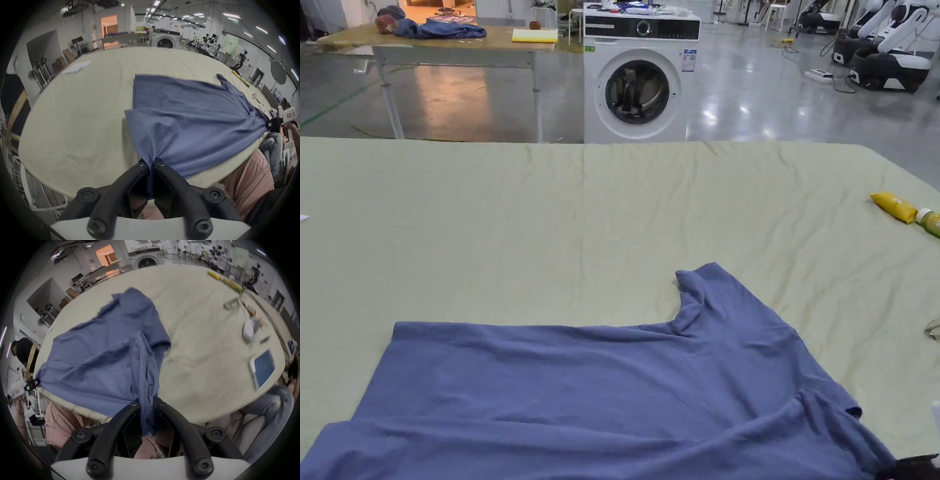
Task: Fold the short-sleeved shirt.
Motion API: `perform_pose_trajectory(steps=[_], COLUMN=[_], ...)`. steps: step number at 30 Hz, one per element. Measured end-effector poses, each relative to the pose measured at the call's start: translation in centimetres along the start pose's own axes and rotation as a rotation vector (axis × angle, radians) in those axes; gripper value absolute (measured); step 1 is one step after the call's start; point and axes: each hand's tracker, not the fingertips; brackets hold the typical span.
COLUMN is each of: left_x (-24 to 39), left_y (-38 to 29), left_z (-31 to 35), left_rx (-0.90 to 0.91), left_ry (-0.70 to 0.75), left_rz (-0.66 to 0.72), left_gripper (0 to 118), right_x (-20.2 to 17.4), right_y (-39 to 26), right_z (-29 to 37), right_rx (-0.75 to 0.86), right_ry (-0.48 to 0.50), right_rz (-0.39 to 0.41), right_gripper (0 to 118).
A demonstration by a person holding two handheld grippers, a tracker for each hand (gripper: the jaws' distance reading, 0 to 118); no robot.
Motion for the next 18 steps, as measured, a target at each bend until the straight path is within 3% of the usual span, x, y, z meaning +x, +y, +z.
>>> perform_pose_trajectory(steps=[2,3,5,6,7,12,15,16,17,18], left_x=[-0.5,-0.8,-1.0,-1.0,-0.8,1.1,3.5,4.4,5.5,6.4], left_y=[-0.9,-1.0,-1.2,-1.2,-1.0,1.1,1.5,1.4,1.0,0.8], left_z=[-1.2,-1.5,-1.3,-0.9,0.1,6.1,8.1,8.6,9.0,9.3], left_rx=[0.009,0.009,0.052,0.081,0.115,0.419,0.605,0.675,0.751,0.833], left_ry=[-0.034,-0.040,0.015,0.041,0.060,-0.056,-0.067,-0.088,-0.078,-0.055], left_rz=[0.054,0.071,0.096,0.079,0.064,0.081,0.091,0.078,0.069,0.059], left_gripper=[4,19,71,85,85,85,85,83,75,44], right_x=[0.4,0.2,-0.4,0.2,-0.1,-3.8,-7.1,-8.3,-9.5,-10.7], right_y=[-0.5,-0.7,-0.9,-0.4,-0.4,0.2,-0.4,-0.9,-1.4,-1.6], right_z=[-1.7,-2.1,-1.7,-1.8,-1.1,4.8,7.3,7.9,8.2,8.3], right_rx=[0.028,0.043,0.097,0.121,0.148,0.398,0.665,0.778,0.885,0.964], right_ry=[0.005,0.001,-0.047,-0.087,-0.100,-0.006,0.090,0.132,0.152,0.157], right_rz=[-0.009,-0.009,-0.004,0.021,0.046,0.036,0.055,0.066,0.082,0.098], right_gripper=[10,22,71,103,114,116,114,108,95,60])
